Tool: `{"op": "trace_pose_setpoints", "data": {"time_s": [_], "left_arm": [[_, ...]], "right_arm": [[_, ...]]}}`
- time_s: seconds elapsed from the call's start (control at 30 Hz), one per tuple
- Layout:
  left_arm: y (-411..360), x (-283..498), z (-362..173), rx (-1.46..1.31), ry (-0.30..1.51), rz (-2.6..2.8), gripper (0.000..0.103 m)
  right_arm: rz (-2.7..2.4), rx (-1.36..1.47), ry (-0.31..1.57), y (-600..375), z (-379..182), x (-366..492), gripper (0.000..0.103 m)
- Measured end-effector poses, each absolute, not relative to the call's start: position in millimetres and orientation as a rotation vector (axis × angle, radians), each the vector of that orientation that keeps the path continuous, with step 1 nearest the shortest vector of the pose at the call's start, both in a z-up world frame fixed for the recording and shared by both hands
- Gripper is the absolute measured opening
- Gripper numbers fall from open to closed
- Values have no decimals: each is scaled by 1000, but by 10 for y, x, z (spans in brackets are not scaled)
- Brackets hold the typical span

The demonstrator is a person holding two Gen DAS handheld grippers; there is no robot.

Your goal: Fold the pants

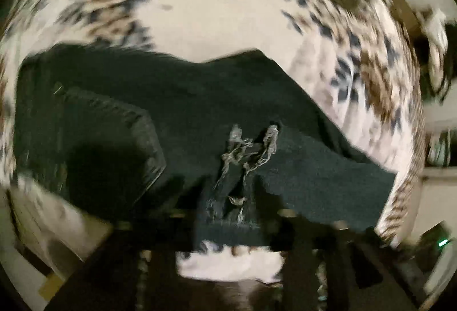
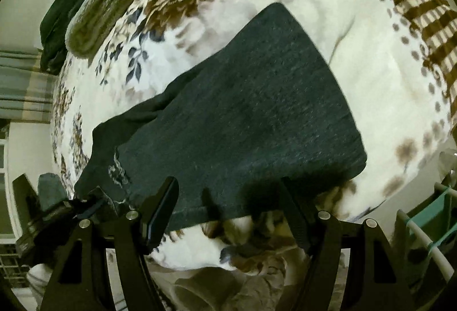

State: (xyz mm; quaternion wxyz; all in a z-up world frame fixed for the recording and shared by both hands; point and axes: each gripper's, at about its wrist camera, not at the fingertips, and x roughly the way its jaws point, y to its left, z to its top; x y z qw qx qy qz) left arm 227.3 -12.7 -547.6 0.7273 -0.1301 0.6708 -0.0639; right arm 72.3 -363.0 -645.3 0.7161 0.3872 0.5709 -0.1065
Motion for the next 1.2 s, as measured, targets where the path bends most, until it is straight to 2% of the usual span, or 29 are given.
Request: {"op": "trace_pose_setpoints", "data": {"time_s": [0.13,0.33,0.37,0.4,0.67,1.2], "left_arm": [[-67,2228,-5595,-478,1542,-144,41],[-325,2251,-6121,-616,1686,-116,36],[-343,2241,-6163,-622,1684,-108,13],[-368,2241,-6185,-608,1671,-106,3],[-429,2050,-5599,-475,1479,-201,2],[-74,1777,-5723,-461,1479,-120,2]], "right_arm": [[-230,866,1290,-3600,-6530,687,74],[-260,921,1288,-3680,-6581,622,74],[-264,916,1292,-3686,-6586,627,74],[-270,908,1296,-3693,-6595,630,74],[-276,909,1295,-3728,-6583,637,74],[-252,858,1356,-3616,-6622,705,74]]}}
